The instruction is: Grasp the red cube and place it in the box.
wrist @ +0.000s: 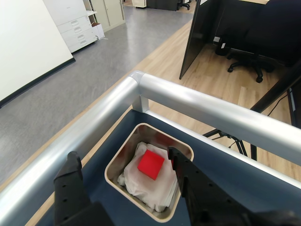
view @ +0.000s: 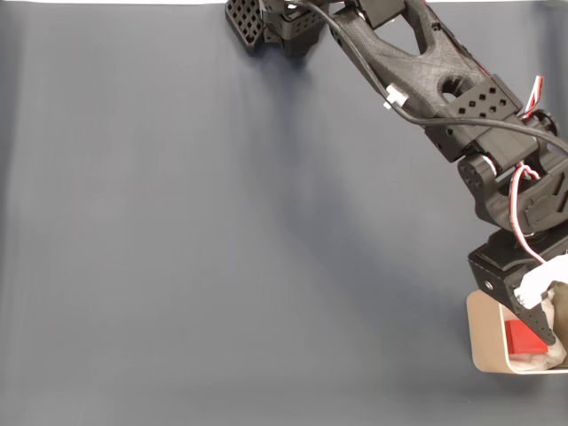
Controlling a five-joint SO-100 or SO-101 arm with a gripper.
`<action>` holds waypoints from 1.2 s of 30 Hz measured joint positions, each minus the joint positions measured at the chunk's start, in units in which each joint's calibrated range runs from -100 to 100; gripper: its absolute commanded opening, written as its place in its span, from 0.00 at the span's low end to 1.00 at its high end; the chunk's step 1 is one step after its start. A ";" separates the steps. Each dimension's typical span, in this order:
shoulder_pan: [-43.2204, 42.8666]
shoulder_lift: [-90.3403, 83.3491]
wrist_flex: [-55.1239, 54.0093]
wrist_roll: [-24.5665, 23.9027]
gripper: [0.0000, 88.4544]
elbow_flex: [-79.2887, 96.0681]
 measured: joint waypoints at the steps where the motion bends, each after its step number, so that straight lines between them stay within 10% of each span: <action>1: 0.00 0.00 0.00 0.00 0.22 0.00; 4: 0.00 -0.96 0.00 0.00 0.00 0.63; 20: 21.44 -31.78 -6.60 -0.10 0.00 36.89; 36: 22.77 -104.13 -5.41 -0.49 0.00 118.81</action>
